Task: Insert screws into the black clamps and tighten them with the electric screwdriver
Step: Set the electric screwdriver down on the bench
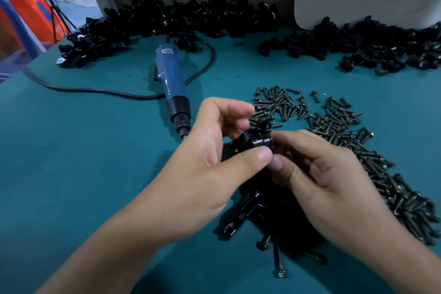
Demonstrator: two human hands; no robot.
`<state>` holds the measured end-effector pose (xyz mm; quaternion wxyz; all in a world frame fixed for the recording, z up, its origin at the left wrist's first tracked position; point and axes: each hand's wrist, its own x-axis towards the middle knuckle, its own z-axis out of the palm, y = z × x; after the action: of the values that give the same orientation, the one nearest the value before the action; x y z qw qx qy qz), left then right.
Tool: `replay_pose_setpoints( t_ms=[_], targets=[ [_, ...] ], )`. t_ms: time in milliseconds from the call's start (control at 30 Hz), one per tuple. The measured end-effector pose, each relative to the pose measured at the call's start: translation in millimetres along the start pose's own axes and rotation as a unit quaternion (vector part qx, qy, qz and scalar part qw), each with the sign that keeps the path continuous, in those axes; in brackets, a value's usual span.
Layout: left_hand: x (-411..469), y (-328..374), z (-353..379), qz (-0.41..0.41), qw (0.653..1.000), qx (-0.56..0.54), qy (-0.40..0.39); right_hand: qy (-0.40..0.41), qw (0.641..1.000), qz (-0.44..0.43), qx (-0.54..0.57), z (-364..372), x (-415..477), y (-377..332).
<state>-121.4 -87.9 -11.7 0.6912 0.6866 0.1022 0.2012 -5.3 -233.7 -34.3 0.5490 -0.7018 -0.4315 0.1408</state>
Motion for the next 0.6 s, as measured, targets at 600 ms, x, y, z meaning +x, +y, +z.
replay_pose_setpoints(
  t_ms=[600],
  targets=[
    [-7.0,-2.4,21.5,0.157,0.983,0.081,0.051,0.045,0.992,-0.079,-0.089,-6.5,-1.4,-2.2]
  ],
)
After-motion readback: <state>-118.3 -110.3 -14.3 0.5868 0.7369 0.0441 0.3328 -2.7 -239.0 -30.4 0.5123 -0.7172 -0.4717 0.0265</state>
